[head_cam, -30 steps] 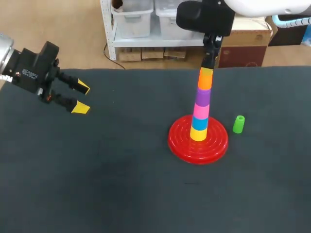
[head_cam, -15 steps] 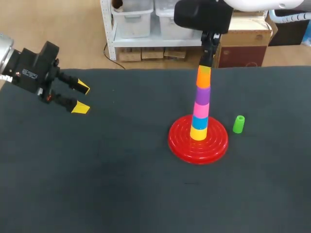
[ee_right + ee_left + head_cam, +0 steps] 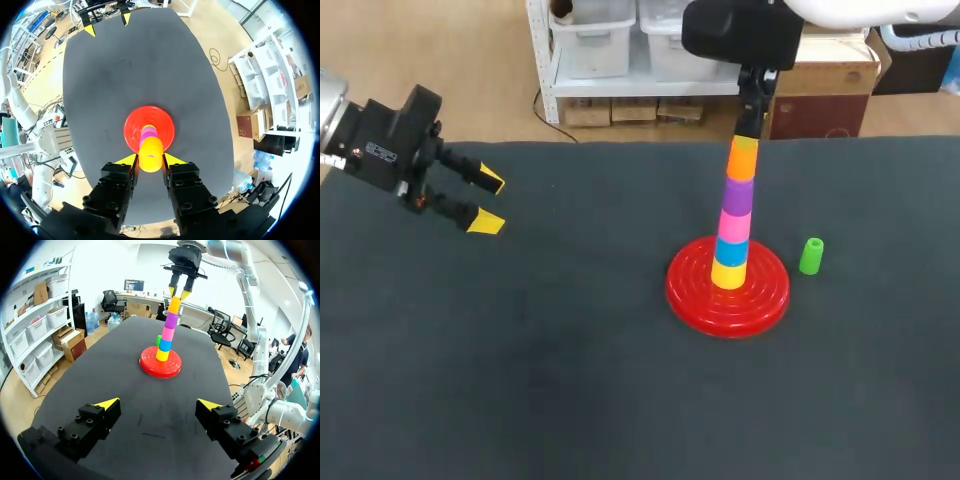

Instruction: Pick up and stack the cylinders on the red base in this order: pink,purple,orange,green

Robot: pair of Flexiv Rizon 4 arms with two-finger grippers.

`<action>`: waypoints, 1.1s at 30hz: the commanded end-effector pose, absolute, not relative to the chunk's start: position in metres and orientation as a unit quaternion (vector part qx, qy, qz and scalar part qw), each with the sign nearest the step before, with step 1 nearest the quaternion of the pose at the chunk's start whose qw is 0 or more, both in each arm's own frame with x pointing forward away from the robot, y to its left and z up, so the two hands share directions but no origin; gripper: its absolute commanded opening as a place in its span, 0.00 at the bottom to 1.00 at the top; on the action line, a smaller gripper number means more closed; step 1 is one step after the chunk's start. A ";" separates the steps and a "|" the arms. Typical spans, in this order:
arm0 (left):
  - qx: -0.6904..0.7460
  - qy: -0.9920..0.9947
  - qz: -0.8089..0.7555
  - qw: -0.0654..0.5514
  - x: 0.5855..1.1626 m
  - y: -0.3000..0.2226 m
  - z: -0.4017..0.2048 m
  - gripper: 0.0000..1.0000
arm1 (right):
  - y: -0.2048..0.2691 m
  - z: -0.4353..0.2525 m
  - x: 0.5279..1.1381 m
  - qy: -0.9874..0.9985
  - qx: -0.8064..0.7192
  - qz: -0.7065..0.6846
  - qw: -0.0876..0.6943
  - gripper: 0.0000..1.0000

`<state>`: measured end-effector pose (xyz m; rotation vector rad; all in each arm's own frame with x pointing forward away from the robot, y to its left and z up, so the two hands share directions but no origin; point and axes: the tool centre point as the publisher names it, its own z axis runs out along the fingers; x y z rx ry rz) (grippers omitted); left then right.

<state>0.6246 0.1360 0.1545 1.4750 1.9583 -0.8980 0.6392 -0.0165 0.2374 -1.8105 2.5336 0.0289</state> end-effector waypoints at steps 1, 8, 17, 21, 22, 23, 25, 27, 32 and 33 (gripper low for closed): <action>0.546 0.723 -0.332 0.264 0.624 0.137 0.153 1.00 | -0.017 0.235 0.639 0.814 -0.581 0.009 0.015 0.00; 0.546 0.723 -0.332 0.264 0.624 0.137 0.153 1.00 | -0.015 0.227 0.641 0.815 -0.580 0.015 0.014 0.00; 0.546 0.723 -0.332 0.264 0.624 0.137 0.153 1.00 | -0.014 0.229 0.636 0.813 -0.582 0.019 0.013 0.00; 0.546 0.723 -0.332 0.264 0.624 0.137 0.153 1.00 | -0.014 0.237 0.634 0.811 -0.584 0.016 0.018 0.00; 0.546 0.723 -0.332 0.264 0.624 0.137 0.153 1.00 | -0.014 0.240 0.634 0.811 -0.585 0.014 0.019 0.00; 0.546 0.723 -0.332 0.264 0.624 0.137 0.153 1.00 | -0.014 0.241 0.633 0.811 -0.585 0.014 0.020 0.00; 0.546 0.723 -0.332 0.264 0.624 0.137 0.153 1.00 | -0.014 0.242 0.633 0.811 -0.585 0.012 0.021 0.00; 0.546 0.723 -0.332 0.264 0.624 0.137 0.153 1.00 | -0.014 0.241 0.633 0.811 -0.585 0.011 0.021 0.00; 0.546 0.723 -0.332 0.264 0.624 0.137 0.153 1.00 | -0.016 0.232 0.634 0.813 -0.582 0.015 0.017 0.00; 0.546 0.723 -0.332 0.264 0.624 0.137 0.153 1.00 | -0.016 0.231 0.634 0.814 -0.581 0.016 0.016 0.00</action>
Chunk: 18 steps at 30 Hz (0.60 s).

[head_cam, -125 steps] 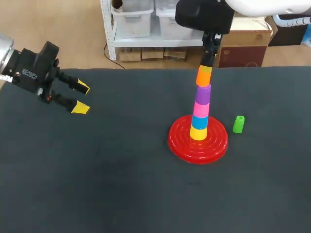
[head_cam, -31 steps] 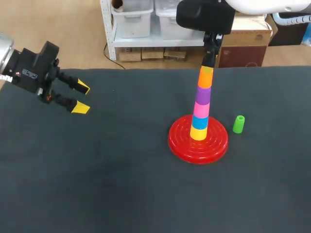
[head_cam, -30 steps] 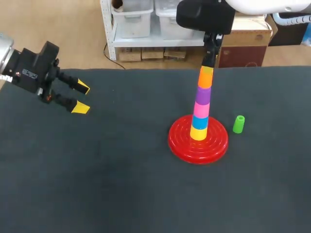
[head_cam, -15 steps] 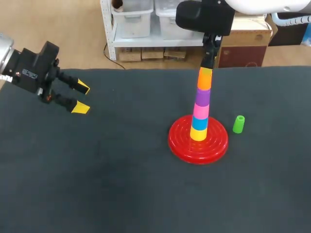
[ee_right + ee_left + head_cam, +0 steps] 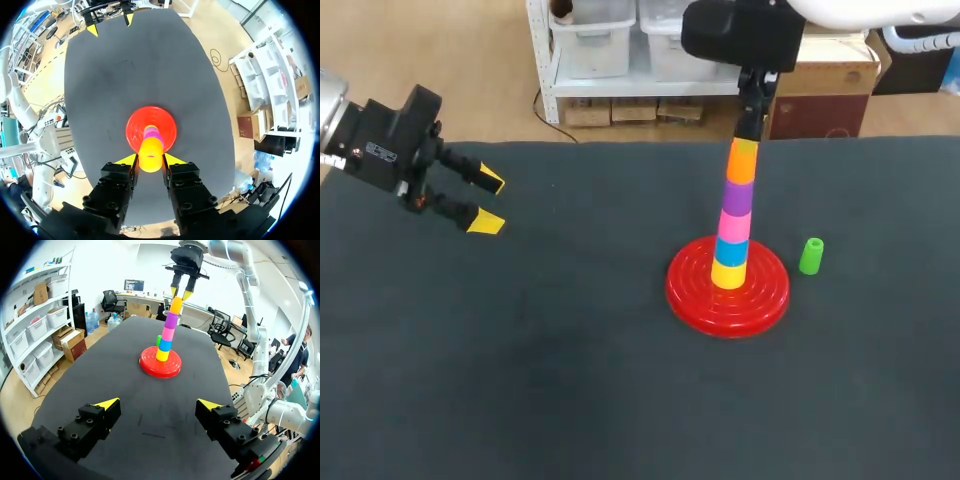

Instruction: Pick up and stack the cylinders on the red base in this order: pink,purple,orange,green

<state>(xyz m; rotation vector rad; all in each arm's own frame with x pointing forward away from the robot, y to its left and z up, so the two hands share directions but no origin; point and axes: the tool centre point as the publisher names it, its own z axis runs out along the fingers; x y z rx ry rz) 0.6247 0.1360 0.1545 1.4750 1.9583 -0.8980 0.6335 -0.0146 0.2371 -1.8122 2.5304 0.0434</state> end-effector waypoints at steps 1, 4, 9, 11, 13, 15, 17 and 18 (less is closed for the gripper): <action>0.546 0.723 -0.332 0.264 0.624 0.137 0.153 1.00 | -0.016 0.231 0.635 0.814 -0.581 0.016 0.016 0.00; 0.546 0.723 -0.332 0.264 0.624 0.137 0.153 1.00 | -0.016 0.229 0.636 0.814 -0.580 0.017 0.015 0.00; 0.546 0.723 -0.332 0.264 0.624 0.137 0.153 1.00 | -0.015 0.226 0.639 0.816 -0.577 0.017 0.015 0.00; 0.546 0.723 -0.332 0.264 0.624 0.137 0.153 1.00 | -0.014 0.225 0.641 0.816 -0.578 0.019 0.015 0.00; 0.546 0.723 -0.332 0.264 0.624 0.137 0.153 1.00 | -0.011 0.222 0.643 0.814 -0.581 0.021 0.010 0.00; 0.546 0.723 -0.332 0.264 0.624 0.137 0.153 1.00 | -0.009 0.218 0.643 0.812 -0.583 0.023 0.006 0.00; 0.546 0.723 -0.332 0.264 0.624 0.137 0.153 1.00 | -0.008 0.214 0.643 0.813 -0.582 0.027 0.002 0.00; 0.546 0.723 -0.332 0.264 0.624 0.137 0.153 1.00 | -0.008 0.212 0.642 0.813 -0.582 0.029 0.001 0.00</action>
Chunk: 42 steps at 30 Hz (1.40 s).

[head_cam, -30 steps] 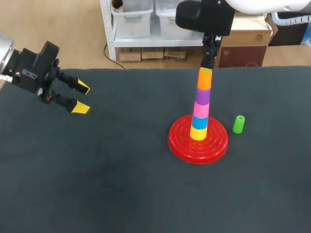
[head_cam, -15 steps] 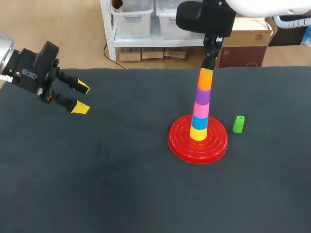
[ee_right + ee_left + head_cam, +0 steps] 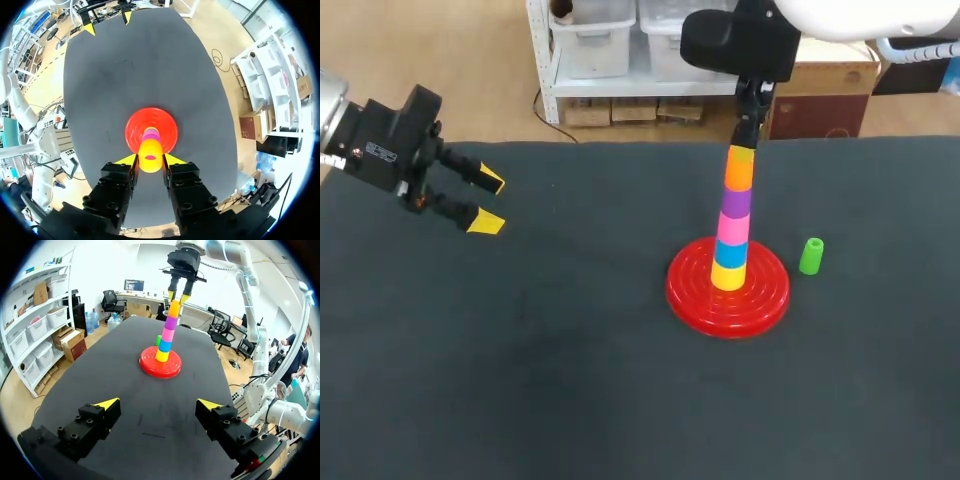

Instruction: Pick up and stack the cylinders on the red base in this order: pink,purple,orange,green

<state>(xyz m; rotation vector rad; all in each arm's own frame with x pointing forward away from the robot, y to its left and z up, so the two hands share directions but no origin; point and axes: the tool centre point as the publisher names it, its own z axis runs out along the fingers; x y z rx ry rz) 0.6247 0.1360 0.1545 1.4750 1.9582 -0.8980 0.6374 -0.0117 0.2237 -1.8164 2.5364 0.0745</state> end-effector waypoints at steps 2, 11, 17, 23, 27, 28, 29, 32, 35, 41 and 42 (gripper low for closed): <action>0.546 0.723 -0.332 0.264 0.624 0.137 0.153 1.00 | -0.008 0.209 0.640 0.814 -0.580 0.033 0.000 0.00; 0.546 0.723 -0.332 0.264 0.624 0.137 0.153 1.00 | -0.017 0.228 0.629 0.820 -0.569 0.039 0.047 1.00; 0.546 0.723 -0.332 0.264 0.624 0.137 0.153 1.00 | -0.045 0.244 0.620 0.845 -0.525 0.040 0.091 1.00; 0.546 0.723 -0.332 0.264 0.624 0.137 0.153 1.00 | -0.094 0.226 0.614 0.895 -0.431 0.039 0.104 1.00; 0.546 0.723 -0.332 0.264 0.624 0.137 0.153 1.00 | -0.115 0.199 0.610 0.915 -0.392 0.041 0.086 1.00; 0.546 0.723 -0.332 0.264 0.624 0.137 0.153 1.00 | -0.118 0.191 0.609 0.917 -0.388 0.040 0.080 1.00; 0.546 0.723 -0.332 0.264 0.624 0.137 0.153 1.00 | -0.121 0.183 0.609 0.921 -0.379 0.044 0.084 1.00; 0.546 0.723 -0.332 0.264 0.624 0.137 0.153 1.00 | -0.126 0.159 0.610 0.927 -0.363 0.047 0.082 1.00; 0.546 0.723 -0.332 0.264 0.624 0.137 0.153 1.00 | -0.128 0.134 0.613 0.935 -0.348 0.033 0.065 1.00; 0.546 0.723 -0.332 0.264 0.624 0.137 0.153 1.00 | -0.129 0.094 0.625 0.945 -0.321 0.014 0.052 1.00; 0.546 0.723 -0.332 0.264 0.624 0.137 0.153 1.00 | -0.130 0.089 0.628 0.948 -0.314 0.011 0.050 1.00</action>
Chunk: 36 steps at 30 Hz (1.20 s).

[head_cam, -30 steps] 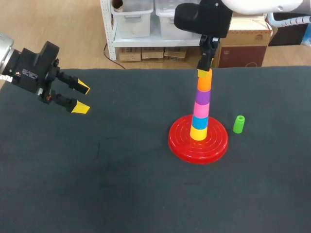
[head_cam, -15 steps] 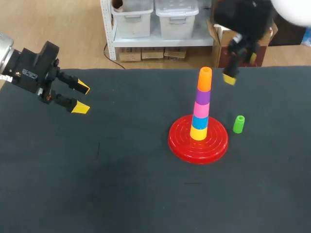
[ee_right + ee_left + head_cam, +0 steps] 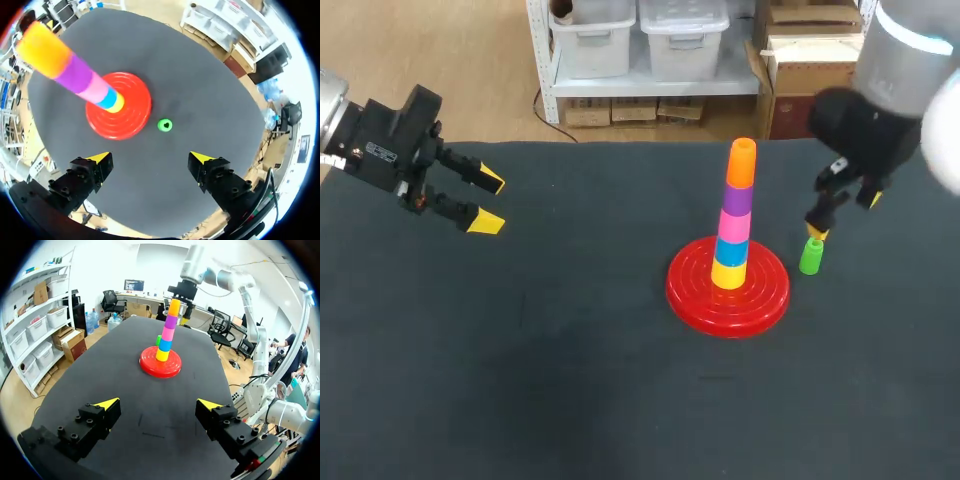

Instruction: Pick up and stack the cylinders on the red base in this order: pink,purple,orange,green

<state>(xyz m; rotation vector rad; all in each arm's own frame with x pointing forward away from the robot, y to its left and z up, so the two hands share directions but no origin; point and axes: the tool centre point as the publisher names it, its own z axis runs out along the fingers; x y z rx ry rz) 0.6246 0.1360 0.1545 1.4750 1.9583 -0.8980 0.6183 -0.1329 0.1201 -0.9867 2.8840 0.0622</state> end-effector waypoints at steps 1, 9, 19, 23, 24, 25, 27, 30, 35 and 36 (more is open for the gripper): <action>0.546 0.723 -0.332 0.264 0.624 0.137 0.153 1.00 | -0.131 0.084 0.631 0.949 -0.309 0.008 0.057 1.00; 0.546 0.723 -0.332 0.264 0.624 0.137 0.153 1.00 | -0.143 0.056 0.649 0.958 -0.283 0.019 0.038 1.00; 0.546 0.723 -0.332 0.264 0.624 0.137 0.153 1.00 | -0.140 0.044 0.665 0.961 -0.273 0.024 0.026 1.00; 0.546 0.723 -0.332 0.264 0.624 0.137 0.153 1.00 | -0.137 0.039 0.672 0.961 -0.275 0.024 0.027 0.82; 0.546 0.723 -0.332 0.264 0.624 0.137 0.153 1.00 | -0.137 0.038 0.672 0.961 -0.275 0.024 0.027 0.74; 0.546 0.723 -0.332 0.264 0.624 0.137 0.153 1.00 | -0.137 0.037 0.673 0.961 -0.274 0.024 0.027 0.71; 0.546 0.723 -0.332 0.264 0.624 0.137 0.153 1.00 | -0.135 0.036 0.674 0.961 -0.274 0.023 0.026 0.64; 0.546 0.723 -0.332 0.264 0.624 0.137 0.153 1.00 | -0.135 0.035 0.675 0.961 -0.272 0.024 0.029 0.56; 0.546 0.723 -0.332 0.264 0.624 0.137 0.153 1.00 | -0.134 0.031 0.675 0.962 -0.272 0.022 0.029 0.49; 0.546 0.723 -0.332 0.264 0.624 0.137 0.153 1.00 | -0.133 0.030 0.675 0.962 -0.272 0.027 0.029 0.49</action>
